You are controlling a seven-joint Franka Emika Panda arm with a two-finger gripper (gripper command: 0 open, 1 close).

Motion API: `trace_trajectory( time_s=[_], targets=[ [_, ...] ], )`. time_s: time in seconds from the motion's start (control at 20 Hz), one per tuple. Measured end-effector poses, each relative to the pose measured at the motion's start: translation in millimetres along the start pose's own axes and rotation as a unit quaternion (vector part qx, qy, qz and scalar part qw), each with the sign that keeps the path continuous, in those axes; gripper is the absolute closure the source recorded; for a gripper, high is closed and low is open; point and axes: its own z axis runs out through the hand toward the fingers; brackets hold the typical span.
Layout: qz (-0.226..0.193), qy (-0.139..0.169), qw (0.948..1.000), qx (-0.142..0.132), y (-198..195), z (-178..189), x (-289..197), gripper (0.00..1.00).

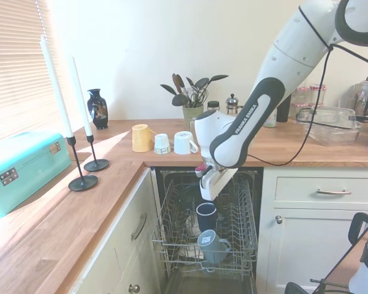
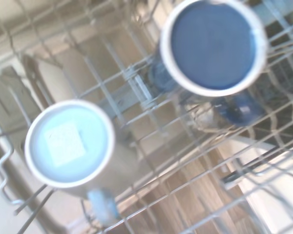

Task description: Move a mug from dishwasher to table

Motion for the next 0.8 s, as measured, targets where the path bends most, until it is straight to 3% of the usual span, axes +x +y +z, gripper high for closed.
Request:
trace_trajectory(
  time_s=[0.35,0.8],
  targets=[
    [-0.026,-0.02,0.9988,-0.035,-32.7,48.6,-17.8,0.0],
    [-0.078,-0.028,0.9958,-0.039,-48.7,85.4,-33.8,0.0]
  ],
)
